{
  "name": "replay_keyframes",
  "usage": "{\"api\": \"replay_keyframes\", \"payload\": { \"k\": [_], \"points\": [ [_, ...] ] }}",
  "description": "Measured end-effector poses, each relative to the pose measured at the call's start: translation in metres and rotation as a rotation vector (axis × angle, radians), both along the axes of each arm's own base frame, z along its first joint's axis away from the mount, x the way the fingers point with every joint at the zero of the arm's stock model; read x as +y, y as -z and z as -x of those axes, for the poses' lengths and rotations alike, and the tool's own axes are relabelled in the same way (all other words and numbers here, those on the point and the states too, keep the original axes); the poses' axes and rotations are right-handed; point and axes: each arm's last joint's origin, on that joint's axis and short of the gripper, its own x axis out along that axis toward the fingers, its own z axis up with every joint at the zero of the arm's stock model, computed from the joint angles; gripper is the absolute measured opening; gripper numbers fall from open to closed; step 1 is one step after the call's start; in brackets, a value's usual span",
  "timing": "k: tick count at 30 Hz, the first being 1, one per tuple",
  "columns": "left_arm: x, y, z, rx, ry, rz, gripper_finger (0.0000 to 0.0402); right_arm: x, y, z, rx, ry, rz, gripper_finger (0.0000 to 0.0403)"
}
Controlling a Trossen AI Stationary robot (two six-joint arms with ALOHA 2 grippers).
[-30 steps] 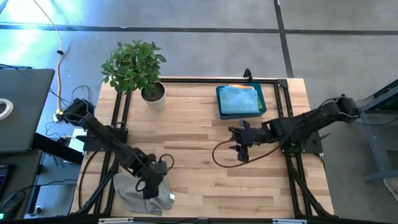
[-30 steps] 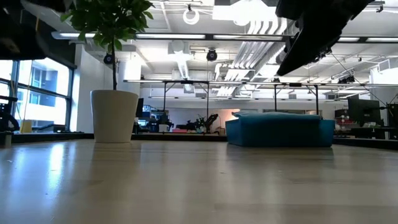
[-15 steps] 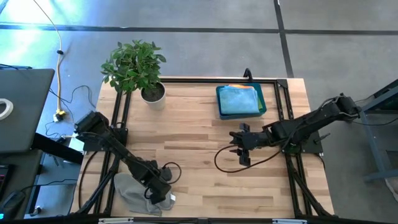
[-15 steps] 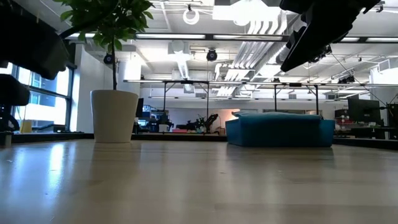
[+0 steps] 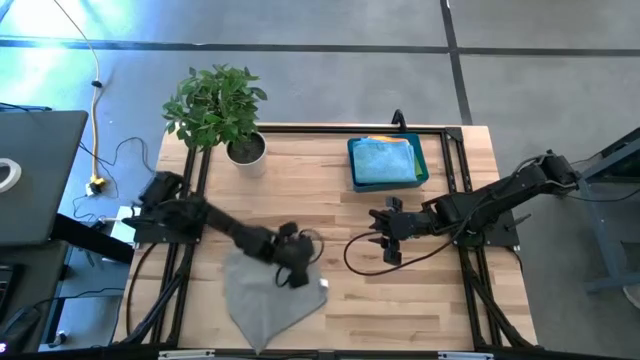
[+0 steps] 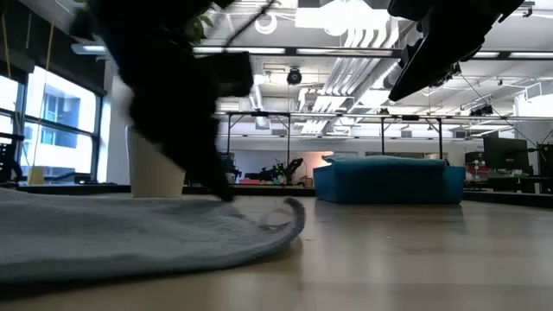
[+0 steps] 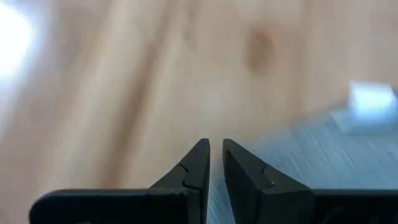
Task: Fold microfiber towels
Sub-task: Fold the gray microfiber cloth
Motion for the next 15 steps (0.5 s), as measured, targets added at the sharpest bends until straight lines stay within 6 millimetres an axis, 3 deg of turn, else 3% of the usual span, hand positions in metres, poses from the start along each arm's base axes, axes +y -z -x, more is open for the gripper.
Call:
{"api": "replay_keyframes", "payload": {
  "k": [5,8,12,15],
  "points": [
    [0.047,0.004,-0.022,-0.100,-0.014,-0.043,0.0037,0.000,-0.001,-0.001,-0.008,0.005,-0.008,0.0165],
    [0.061,-0.006,-0.027,-0.142,-0.016,-0.049,0.0037,0.001,-0.003,-0.003,-0.042,0.005,-0.018,0.0165],
    [0.054,-0.046,-0.032,-0.229,0.069,-0.044,0.0037,0.005,-0.007,-0.014,-0.153,-0.010,-0.014,0.0165],
    [0.035,-0.065,-0.024,-0.210,0.109,0.075,0.0037,0.012,-0.002,-0.030,-0.231,-0.051,0.024,0.0165]
  ]
}}
